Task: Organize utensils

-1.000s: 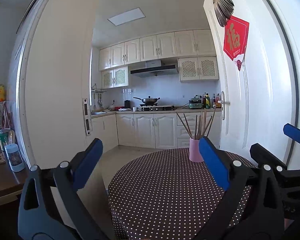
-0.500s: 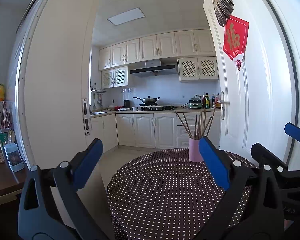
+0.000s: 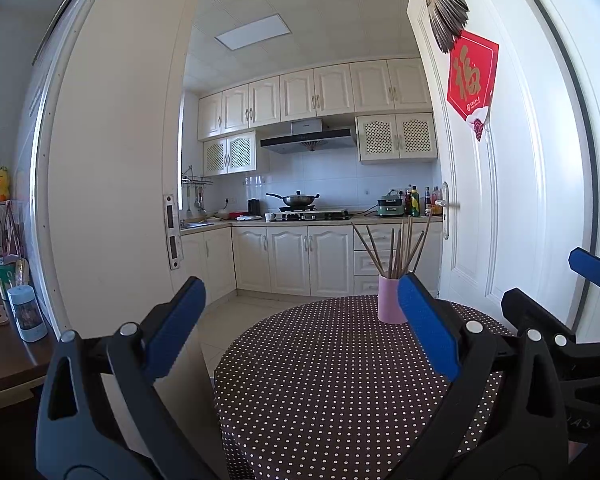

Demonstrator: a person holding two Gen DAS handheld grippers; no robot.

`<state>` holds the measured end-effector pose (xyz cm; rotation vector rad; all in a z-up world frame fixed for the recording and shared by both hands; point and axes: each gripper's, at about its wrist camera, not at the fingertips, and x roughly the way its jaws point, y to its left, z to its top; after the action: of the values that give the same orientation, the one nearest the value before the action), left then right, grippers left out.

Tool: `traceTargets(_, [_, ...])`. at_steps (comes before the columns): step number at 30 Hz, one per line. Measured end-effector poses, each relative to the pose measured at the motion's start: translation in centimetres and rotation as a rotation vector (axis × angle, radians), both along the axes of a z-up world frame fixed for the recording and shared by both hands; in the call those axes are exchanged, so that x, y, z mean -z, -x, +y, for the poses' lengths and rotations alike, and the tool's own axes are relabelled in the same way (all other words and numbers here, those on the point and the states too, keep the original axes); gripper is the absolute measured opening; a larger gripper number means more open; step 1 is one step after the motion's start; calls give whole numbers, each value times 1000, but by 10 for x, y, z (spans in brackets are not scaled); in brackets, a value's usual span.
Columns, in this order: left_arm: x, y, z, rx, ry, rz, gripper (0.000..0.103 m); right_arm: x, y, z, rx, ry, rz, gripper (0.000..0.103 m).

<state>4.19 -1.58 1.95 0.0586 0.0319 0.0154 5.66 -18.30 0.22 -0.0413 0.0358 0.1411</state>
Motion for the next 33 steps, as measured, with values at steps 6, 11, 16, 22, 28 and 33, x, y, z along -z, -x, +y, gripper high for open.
traceTargets(6, [1, 1, -1, -2, -3, -1, 95, 1, 1, 0, 4, 1, 1, 95])
traceTargets(11, [2, 1, -2, -1, -3, 0, 95, 0, 2, 0, 7, -1, 2, 95])
traceTargets(16, [3, 1, -2, -1, -3, 1, 95, 2, 2, 0, 9, -2, 4, 95])
traceTargets(22, [3, 2, -2, -1, -3, -1, 95, 1, 3, 1, 10, -5, 5, 95])
traceTargets(28, [3, 2, -2, 0, -3, -1, 95, 2, 3, 1, 11, -7, 6, 95])
traceTargets(33, [3, 2, -2, -1, -3, 0, 95, 2, 4, 1, 12, -8, 8, 95])
